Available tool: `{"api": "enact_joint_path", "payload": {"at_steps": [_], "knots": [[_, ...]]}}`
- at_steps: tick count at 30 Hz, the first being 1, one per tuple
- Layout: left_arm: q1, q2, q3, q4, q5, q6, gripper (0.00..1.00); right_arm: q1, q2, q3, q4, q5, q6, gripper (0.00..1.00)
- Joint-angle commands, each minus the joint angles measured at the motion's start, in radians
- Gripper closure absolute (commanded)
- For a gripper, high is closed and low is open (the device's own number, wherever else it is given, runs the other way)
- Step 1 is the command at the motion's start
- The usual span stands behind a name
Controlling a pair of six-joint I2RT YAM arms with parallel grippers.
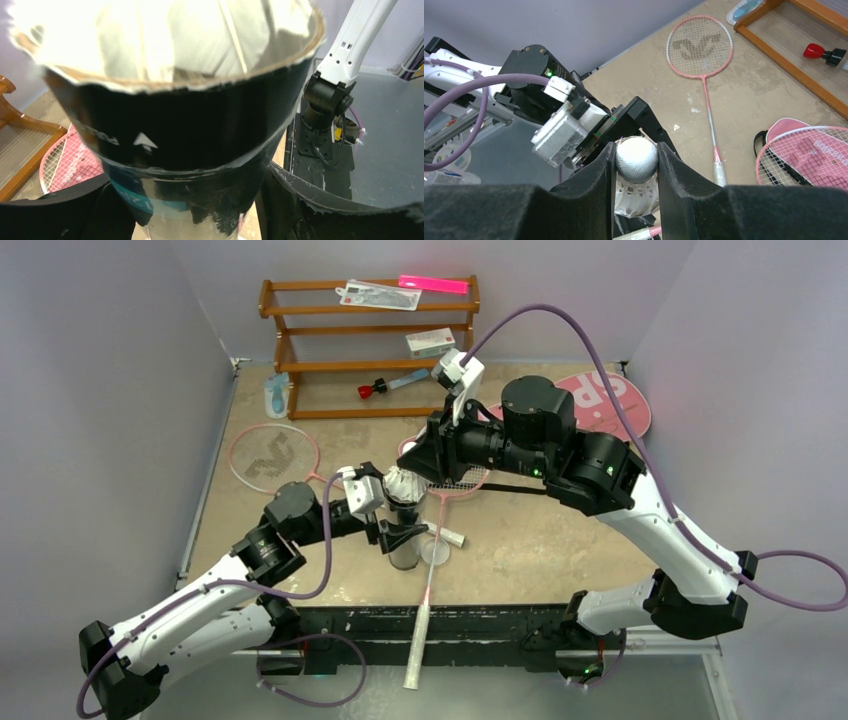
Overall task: Pack up the badminton gear
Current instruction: Place the shuttlecock at the shuttle tube.
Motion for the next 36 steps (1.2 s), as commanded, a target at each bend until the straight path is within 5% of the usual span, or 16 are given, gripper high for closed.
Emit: {"api": "enact_joint_path", "payload": {"at_steps": [1,14,36], "knots": [[-0.005,0.001,0.007,-0.058,0.018,-0.006,0.26,-0.004,0.007,0.004,0.008,0.000,-0.026,1.00],[-0.004,-0.074,0.024,-0.083,0.002,-0.018,0.15,-0.005,0.033,0.040,-0.005,-0.005,-0.024,1.00],[-0.004,-0.027,0.264,-0.172,-0.013,-0.120,0.10,-0.005,0.030,0.033,0.009,0.004,-0.017,1.00]]}}
